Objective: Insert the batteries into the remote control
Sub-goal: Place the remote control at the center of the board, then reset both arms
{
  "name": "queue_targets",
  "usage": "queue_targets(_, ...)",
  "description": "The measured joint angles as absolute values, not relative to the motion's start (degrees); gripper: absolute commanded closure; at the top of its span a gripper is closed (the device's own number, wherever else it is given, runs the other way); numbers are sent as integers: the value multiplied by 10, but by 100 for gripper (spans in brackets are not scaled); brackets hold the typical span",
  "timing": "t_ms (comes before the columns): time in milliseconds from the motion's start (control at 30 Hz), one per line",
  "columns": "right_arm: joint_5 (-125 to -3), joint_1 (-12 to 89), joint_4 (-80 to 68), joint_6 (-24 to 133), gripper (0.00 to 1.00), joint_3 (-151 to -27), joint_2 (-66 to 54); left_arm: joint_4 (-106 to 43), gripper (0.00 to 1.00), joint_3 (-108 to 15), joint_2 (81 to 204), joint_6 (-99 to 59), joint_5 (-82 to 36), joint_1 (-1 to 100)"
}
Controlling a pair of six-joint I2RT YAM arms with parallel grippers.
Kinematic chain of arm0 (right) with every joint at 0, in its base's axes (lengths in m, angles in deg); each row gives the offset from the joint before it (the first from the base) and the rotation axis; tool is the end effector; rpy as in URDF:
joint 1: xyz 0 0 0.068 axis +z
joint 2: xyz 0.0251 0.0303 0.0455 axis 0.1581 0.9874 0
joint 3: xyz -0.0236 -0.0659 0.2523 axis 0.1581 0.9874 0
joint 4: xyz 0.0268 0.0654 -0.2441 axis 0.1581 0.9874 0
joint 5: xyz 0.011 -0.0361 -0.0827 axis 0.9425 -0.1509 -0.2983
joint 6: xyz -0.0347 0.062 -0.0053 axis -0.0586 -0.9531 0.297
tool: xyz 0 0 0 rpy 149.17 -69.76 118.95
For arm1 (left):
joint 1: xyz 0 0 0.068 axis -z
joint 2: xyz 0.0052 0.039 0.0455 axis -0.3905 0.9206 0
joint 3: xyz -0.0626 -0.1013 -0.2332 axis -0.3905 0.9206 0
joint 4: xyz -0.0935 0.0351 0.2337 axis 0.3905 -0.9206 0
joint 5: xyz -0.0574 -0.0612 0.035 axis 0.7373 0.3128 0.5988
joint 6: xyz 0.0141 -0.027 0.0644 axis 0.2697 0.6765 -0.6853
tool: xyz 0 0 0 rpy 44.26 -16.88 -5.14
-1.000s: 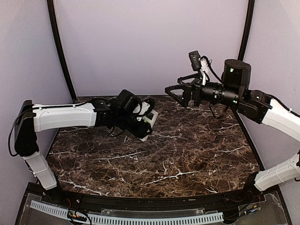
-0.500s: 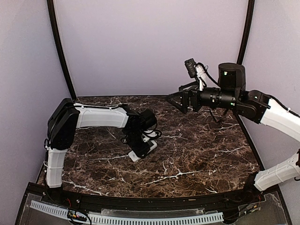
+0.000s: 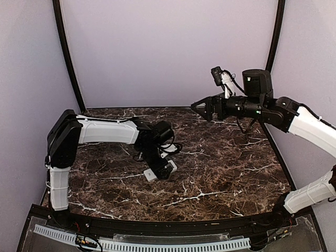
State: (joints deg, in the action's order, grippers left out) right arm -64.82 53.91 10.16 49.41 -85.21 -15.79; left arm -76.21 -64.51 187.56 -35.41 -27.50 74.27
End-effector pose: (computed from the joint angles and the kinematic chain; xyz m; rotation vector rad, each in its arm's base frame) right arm 0.2093 0.2181 0.3776 -0.6359 1.8265 0.7874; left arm 0.2611 -0.3319 0.1388 1.3378 2.5457 -0.2633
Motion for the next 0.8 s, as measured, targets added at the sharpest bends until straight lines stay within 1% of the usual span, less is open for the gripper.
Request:
queue_targets(100,-650,484,119,469,1,-851,-152,-701,1,-589,1808,-352,-270,741)
queue_targets(233,-634,382,120,444,1,-817,-155,-576,1,-490,1649,-322,-241,709)
queue_targets(300,-618,328,115,433,1,-776,-163,-507,1,-441,1565,-291,-235,664)
queue_targets(400,-596,243,105,420,1,-698,-189,-412,1,-366,1464,-235,-254,568)
queue_targets(500,-581,158,84,411,1,-618,-232,-351,1,-286,1423,-174,-281,473)
queue_targets(633,-566,55,47,405,1,-526,-284,-324,1,-183,1420,-101,-349,377)
queue_targets(700,-565,32,22,402,1,-483,-300,-310,1,-125,1413,-79,-394,353)
queue_targets(800,-575,29,-2,396,1,-435,-311,-281,1,-55,1383,-60,-436,350)
